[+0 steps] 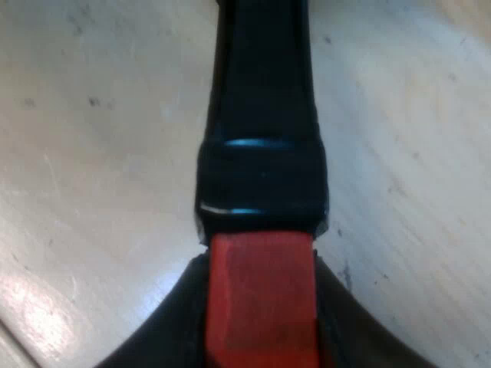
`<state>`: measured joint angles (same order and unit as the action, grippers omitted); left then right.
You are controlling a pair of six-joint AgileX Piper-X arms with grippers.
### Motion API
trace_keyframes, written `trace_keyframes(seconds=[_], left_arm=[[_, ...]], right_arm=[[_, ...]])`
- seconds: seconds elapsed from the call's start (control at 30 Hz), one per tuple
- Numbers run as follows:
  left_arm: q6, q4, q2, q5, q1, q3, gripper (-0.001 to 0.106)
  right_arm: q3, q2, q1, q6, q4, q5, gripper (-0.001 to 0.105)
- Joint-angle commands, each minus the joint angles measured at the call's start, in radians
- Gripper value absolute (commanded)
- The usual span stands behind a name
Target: Grind coffee beans and then tamp
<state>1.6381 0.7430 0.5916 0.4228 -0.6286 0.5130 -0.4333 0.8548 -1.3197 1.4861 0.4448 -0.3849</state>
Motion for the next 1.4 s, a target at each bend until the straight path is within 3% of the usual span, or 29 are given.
trace_keyframes(seconds=[0.03,0.27,0.7,0.8,0.87,0.97,1.17,1.4], left_arm=[[-0.022,-0.041,0.057,-0.008,0.001,0.004,0.080],[-0.051,-0.065,0.171,0.001,0.001,0.004,0.080],[-0.051,-0.068,0.177,0.001,0.001,0.004,0.080],[-0.051,-0.068,0.177,0.001,0.001,0.004,0.080],[-0.051,-0.068,0.177,0.001,0.001,0.004,0.080],[-0.051,-0.068,0.177,0.001,0.001,0.004,0.080],[-0.043,-0.052,0.177,-0.006,0.001,0.004,0.080],[-0.043,0.003,0.163,-0.009,0.001,0.004,0.080]], right_arm=[[-0.009,0.050,0.001,0.003,-0.068,0.004,0.000],[-0.009,0.171,0.001,-0.055,-0.121,0.007,0.000],[-0.009,0.224,0.001,-0.077,-0.098,0.014,0.003],[-0.009,0.224,0.001,-0.077,-0.078,0.050,0.022],[-0.009,0.224,0.001,-0.077,-0.070,0.050,0.043],[-0.019,0.224,0.001,-0.077,-0.047,0.054,0.059],[-0.130,0.224,0.001,-0.077,0.138,0.049,0.068],[-0.268,0.224,0.001,-0.077,0.340,0.046,0.072]])
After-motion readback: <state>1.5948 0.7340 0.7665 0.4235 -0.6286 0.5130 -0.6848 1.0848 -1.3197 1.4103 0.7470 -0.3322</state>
